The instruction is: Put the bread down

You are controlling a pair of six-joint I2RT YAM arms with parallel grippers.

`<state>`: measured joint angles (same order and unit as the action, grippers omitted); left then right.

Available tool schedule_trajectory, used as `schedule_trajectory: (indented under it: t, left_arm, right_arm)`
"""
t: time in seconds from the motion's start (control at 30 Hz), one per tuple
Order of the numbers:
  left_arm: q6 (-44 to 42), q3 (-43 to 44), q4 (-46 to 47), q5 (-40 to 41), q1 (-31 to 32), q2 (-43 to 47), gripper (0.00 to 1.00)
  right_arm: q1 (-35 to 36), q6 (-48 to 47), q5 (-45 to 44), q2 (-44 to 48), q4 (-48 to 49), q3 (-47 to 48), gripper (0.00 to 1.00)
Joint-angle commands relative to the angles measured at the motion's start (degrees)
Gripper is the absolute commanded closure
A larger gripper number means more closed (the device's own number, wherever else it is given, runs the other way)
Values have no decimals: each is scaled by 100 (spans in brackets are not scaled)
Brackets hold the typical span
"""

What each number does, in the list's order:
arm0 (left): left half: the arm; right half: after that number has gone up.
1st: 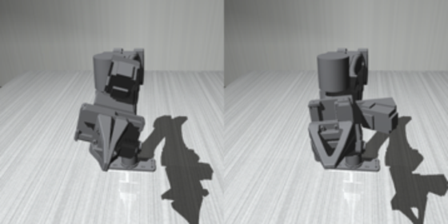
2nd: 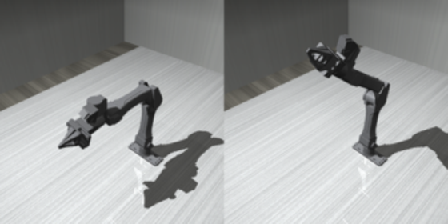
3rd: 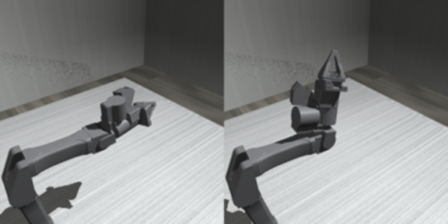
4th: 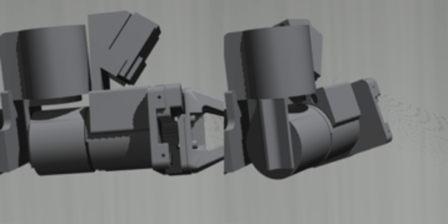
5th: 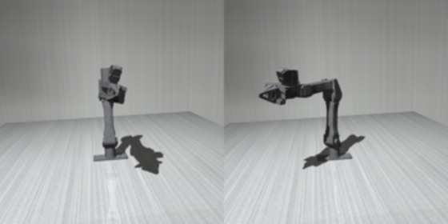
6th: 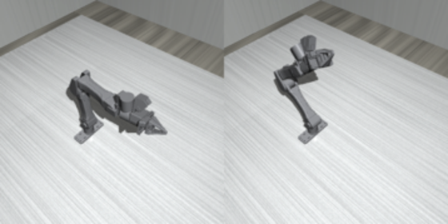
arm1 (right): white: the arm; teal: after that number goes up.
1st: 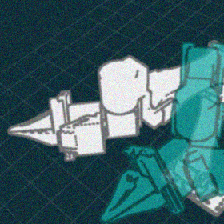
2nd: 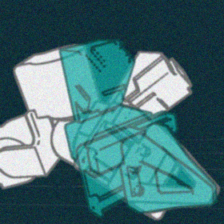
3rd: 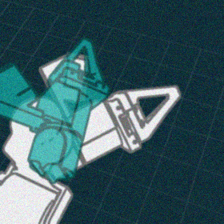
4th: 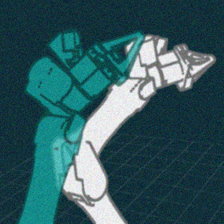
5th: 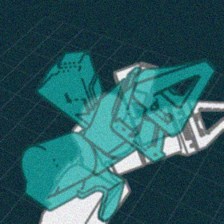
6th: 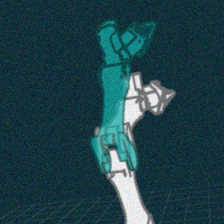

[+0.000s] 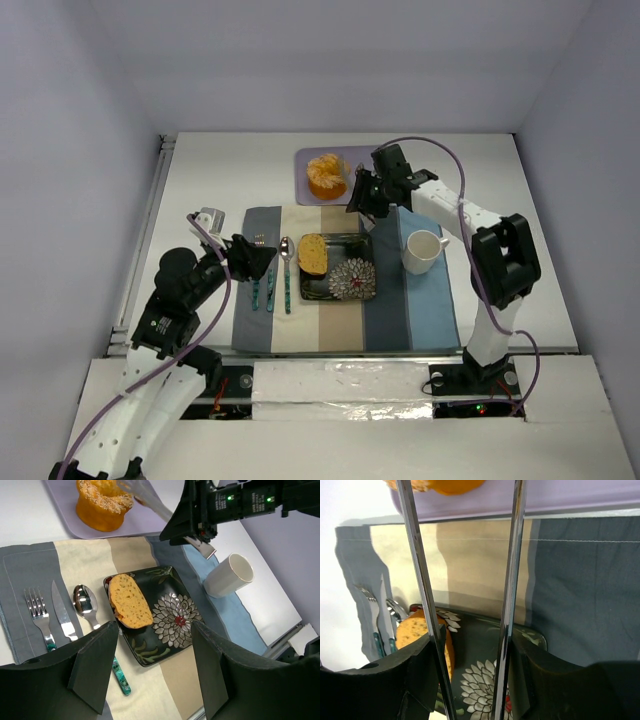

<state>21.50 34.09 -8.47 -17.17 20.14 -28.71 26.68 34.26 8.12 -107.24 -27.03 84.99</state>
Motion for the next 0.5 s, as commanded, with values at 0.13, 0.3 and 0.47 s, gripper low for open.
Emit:
schedule_trajectory:
  t: [0.13,0.3,0.47]
  left_arm:
    - [-49,-78,232,-76,-10,67,43]
    - [-58,-78,232,-102,-63,58,43]
    - [-58,-78,232,-102,-63,23,43]
  right_arm:
    - [-31,1,699,-139,338,132,49]
    - [-31,89,779,27,531,-44,64]
    - [-31,309,717,677,892,-544,83]
